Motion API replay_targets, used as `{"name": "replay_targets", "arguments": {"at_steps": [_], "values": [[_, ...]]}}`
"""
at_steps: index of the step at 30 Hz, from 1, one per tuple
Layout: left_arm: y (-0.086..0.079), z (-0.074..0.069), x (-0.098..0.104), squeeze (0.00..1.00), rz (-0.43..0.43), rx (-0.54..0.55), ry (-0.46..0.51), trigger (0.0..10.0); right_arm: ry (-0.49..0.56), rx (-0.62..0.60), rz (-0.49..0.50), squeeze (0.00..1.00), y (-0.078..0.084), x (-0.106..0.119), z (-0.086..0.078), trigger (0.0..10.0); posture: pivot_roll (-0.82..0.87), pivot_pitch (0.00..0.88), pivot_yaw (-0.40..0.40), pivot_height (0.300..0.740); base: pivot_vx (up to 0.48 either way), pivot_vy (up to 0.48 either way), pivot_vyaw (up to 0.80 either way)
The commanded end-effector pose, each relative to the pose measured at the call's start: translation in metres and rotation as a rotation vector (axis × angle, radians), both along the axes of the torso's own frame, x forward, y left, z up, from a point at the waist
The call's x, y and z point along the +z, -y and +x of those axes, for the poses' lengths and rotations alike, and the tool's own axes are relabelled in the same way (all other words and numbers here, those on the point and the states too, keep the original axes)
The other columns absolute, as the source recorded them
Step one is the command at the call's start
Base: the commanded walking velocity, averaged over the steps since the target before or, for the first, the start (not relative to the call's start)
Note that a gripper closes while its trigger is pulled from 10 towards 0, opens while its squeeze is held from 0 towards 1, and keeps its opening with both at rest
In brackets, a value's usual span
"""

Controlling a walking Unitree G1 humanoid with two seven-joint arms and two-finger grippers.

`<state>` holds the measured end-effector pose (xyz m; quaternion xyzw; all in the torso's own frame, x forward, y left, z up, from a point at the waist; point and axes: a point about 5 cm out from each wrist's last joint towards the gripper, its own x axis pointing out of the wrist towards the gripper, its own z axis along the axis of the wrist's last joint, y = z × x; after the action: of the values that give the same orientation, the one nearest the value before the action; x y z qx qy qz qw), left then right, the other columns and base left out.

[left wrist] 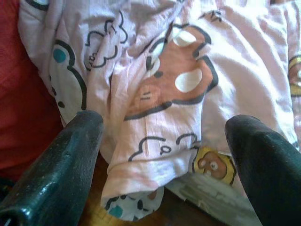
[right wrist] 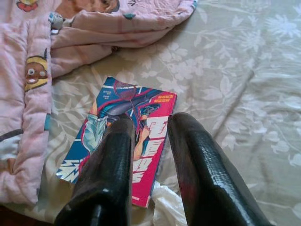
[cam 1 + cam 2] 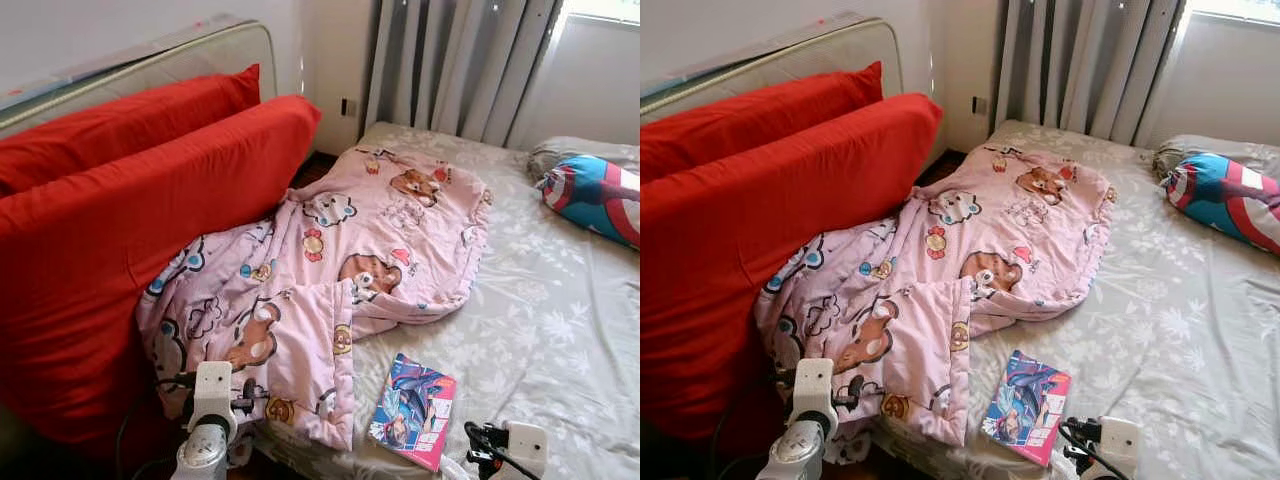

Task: Clean up the room

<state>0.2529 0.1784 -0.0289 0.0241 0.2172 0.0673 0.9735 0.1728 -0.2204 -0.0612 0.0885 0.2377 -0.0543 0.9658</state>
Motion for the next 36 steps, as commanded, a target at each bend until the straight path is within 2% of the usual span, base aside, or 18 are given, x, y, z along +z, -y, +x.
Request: {"name": "replay_targets", "arguments": {"at_steps": [1, 3, 6, 8, 11, 12, 16, 17, 18, 19, 20, 21, 22, 23, 25, 27, 34, 36], "values": [[-0.018, 0.027, 0.029, 0.00, 0.024, 0.010, 0.135, 10.0, 0.013, -0.005, 0.014, 0.00, 0.000, 0.000, -0.003, 10.0, -0.03, 0.000, -0.013, 0.740, 0.000, 0.000, 0.00], [-0.036, 0.049, 0.057, 0.00, 0.093, 0.007, 0.224, 10.0, 0.020, 0.005, 0.014, 0.00, -0.001, 0.000, -0.003, 10.0, -0.03, 0.000, -0.013, 0.740, 0.000, 0.000, 0.00], [-0.036, 0.053, 0.077, 0.00, 0.488, -0.070, 0.377, 10.0, 0.040, -0.002, 0.027, 0.00, -0.001, 0.001, -0.003, 10.0, -0.03, 0.000, -0.014, 0.740, 0.000, 0.000, 0.00], [-0.026, 0.050, 0.075, 0.00, 0.511, -0.084, 0.413, 10.0, 0.048, -0.005, 0.028, 0.00, 0.000, 0.002, -0.003, 10.0, -0.03, 0.000, -0.016, 0.740, 0.000, 0.000, 0.00], [0.019, 0.043, 0.064, 0.00, 0.327, -0.059, 0.432, 10.0, 0.077, -0.036, 0.045, 0.00, 0.001, 0.003, -0.003, 10.0, -0.04, 0.000, -0.009, 0.740, 0.000, 0.000, 0.00], [0.055, 0.034, 0.056, 0.00, 0.299, -0.077, 0.427, 10.0, 0.086, -0.043, 0.050, 0.00, 0.001, 0.004, -0.003, 10.0, -0.04, 0.000, -0.009, 0.740, 0.000, 0.000, 0.00], [0.145, 0.006, 0.050, 0.00, 0.284, -0.134, 0.417, 10.0, 0.103, -0.010, 0.022, 0.00, 0.000, 0.006, -0.002, 10.0, -0.04, 0.000, -0.009, 0.740, 0.000, 0.000, 0.00], [0.145, 0.006, 0.050, 0.00, 0.284, -0.134, 0.417, 10.0, 0.103, -0.010, 0.022, 0.00, 0.000, 0.006, -0.002, 10.0, -0.04, 0.000, -0.009, 0.740, 0.000, 0.000, 0.00], [0.185, -0.013, 0.049, 0.00, 0.286, -0.175, 0.390, 10.0, 0.111, -0.008, 0.024, 0.00, 0.000, 0.007, -0.001, 10.0, -0.04, 0.000, -0.009, 0.740, 0.000, 0.000, 0.00], [0.084, 0.032, 0.054, 0.00, 0.584, -0.133, 0.439, 10.0, 0.132, -0.004, 0.027, 0.00, 0.001, 0.008, -0.001, 10.0, -0.03, 0.000, -0.013, 0.740, 0.000, 0.000, 0.00], [0.084, 0.032, 0.054, 0.00, 0.584, -0.133, 0.439, 10.0, 0.132, -0.004, 0.027, 0.00, 0.001, 0.008, -0.001, 10.0, -0.03, 0.000, -0.013, 0.740, 0.000, 0.000, 0.00], [-0.007, 0.058, 0.082, 0.00, 0.656, -0.068, 0.465, 10.0, 0.143, 0.007, 0.017, 0.00, 0.001, 0.010, 0.000, 10.0, -0.03, 0.000, -0.012, 0.740, 0.000, 0.000, 0.00], [-0.021, 0.062, 0.079, 0.00, 0.362, -0.004, 0.364, 10.0, 0.147, 0.026, -0.003, 0.00, 0.000, 0.011, 0.000, 10.0, -0.04, 0.000, -0.012, 0.740, 0.000, 0.000, 0.00], [-0.020, 0.061, 0.073, 0.00, 0.134, 0.027, 0.321, 10.0, 0.150, 0.039, -0.017, 0.00, 0.000, 0.011, 0.001, 10.0, -0.04, 0.000, -0.012, 0.740, 0.000, 0.000, 0.00], [-0.025, 0.061, 0.075, 0.00, 0.020, 0.040, 0.350, 10.0, 0.467, 0.139, -0.136, 0.00, -0.012, 0.092, 0.111, 10.0, -0.04, 0.000, -0.014, 0.740, 0.000, 0.000, 0.00], [-0.025, 0.061, 0.089, 0.00, 0.590, -0.014, 0.452, 10.0, 0.624, 0.162, -0.181, 0.00, -0.023, 0.142, 0.153, 10.0, -0.04, 0.000, -0.018, 0.740, 0.000, 0.000, 0.00], [0.013, 0.057, 0.078, 0.00, 0.653, -0.004, 0.470, 10.0, 0.633, 0.158, -0.169, 0.00, -0.026, 0.152, 0.162, 10.0, -0.03, 0.000, -0.033, 0.740, 0.000, 0.000, 0.00], [-0.010, 0.061, 0.072, 0.00, 0.248, 0.077, 0.314, 10.0, 0.643, 0.138, -0.155, 0.00, -0.024, 0.152, 0.161, 10.0, -0.03, 0.000, -0.033, 0.740, 0.000, 0.000, 0.00]]}}
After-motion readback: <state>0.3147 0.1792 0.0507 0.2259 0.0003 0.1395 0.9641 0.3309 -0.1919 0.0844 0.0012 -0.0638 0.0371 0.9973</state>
